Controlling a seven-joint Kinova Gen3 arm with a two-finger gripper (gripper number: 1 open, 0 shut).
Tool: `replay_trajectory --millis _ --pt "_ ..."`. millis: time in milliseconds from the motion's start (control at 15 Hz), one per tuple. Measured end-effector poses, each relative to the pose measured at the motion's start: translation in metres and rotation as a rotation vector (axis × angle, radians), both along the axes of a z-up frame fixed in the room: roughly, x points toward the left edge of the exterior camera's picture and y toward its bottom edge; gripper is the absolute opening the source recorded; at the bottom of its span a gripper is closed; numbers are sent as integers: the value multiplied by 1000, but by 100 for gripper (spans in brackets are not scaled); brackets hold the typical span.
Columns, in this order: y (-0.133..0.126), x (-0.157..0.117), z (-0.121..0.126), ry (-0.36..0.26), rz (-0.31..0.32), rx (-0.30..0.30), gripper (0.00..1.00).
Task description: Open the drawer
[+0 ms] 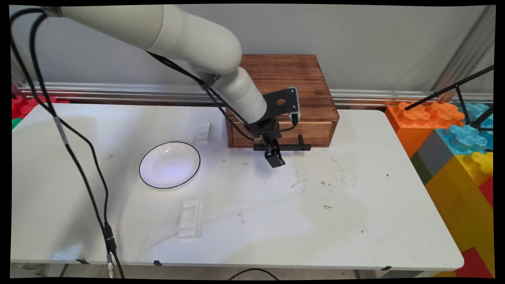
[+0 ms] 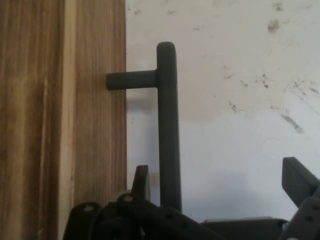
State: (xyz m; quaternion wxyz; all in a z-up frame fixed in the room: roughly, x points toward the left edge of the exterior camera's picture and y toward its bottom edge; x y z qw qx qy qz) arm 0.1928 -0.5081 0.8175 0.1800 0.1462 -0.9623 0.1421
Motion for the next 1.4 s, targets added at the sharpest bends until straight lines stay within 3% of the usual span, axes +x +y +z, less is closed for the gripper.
replay_trajectory --millis 1400 --pt "-14 -18 -41 -7 -32 2 100"
